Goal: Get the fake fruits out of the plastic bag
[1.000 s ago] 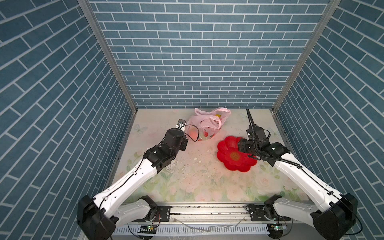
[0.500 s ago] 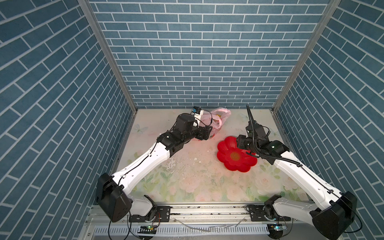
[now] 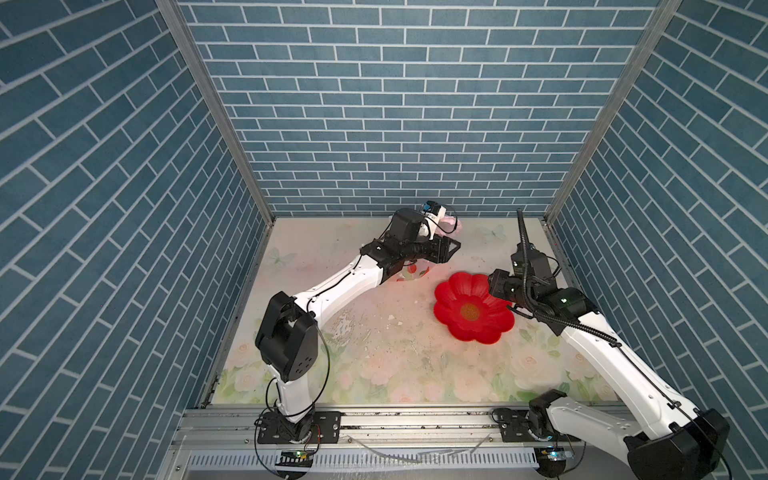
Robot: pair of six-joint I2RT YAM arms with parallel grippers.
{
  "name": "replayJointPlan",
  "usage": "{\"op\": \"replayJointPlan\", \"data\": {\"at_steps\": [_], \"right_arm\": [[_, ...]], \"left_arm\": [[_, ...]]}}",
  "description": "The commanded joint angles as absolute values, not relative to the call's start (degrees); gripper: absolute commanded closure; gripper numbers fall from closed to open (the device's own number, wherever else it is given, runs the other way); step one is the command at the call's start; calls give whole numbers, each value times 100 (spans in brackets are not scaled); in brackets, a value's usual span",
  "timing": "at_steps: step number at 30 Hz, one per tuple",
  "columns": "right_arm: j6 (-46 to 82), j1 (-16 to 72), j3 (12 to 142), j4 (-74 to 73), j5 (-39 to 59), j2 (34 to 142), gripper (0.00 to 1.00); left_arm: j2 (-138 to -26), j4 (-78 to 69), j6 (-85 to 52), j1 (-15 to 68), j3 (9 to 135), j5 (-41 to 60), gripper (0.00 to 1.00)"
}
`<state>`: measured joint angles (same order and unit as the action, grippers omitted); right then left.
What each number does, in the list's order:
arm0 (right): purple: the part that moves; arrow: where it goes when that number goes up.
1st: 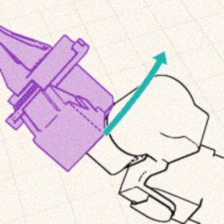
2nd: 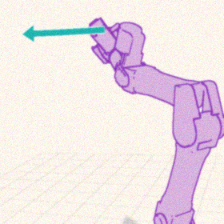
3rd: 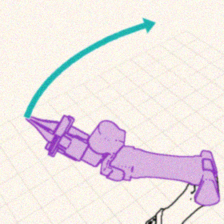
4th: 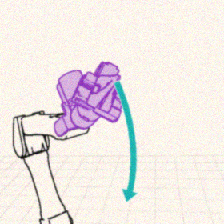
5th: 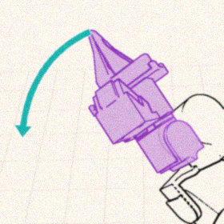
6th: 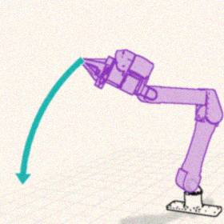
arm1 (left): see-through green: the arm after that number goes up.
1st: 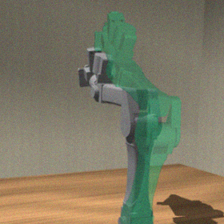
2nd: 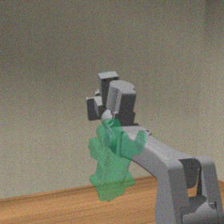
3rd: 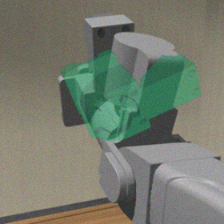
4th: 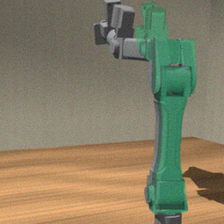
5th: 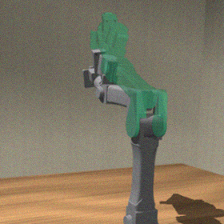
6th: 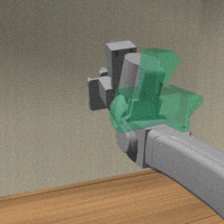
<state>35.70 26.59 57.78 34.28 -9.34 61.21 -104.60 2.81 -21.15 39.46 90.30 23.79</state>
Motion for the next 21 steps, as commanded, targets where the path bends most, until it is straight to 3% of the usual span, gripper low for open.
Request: {"op": "replayJointPlan", "data": {"at_steps": [1,3,6,14,21], "right_arm": [[3604,2646,5563,3478,-789,6077,49],[3584,2652,5527,3429,-678,6094,49],[3510,2715,5536,3312,-459,6159,49],[3326,3357,5990,3025,-283,6526,56],[3026,4496,7023,3086,-407,7067,59]], "left_arm": [[-10417,-18,-2285,3939,9169,2529,66],[-10140,31,-2230,3905,8930,2379,78],[-9502,203,-2252,3759,8350,2122,87],[-7074,156,-2974,3228,6019,1720,91],[-4795,1286,-3243,3204,4838,1039,91]]}}
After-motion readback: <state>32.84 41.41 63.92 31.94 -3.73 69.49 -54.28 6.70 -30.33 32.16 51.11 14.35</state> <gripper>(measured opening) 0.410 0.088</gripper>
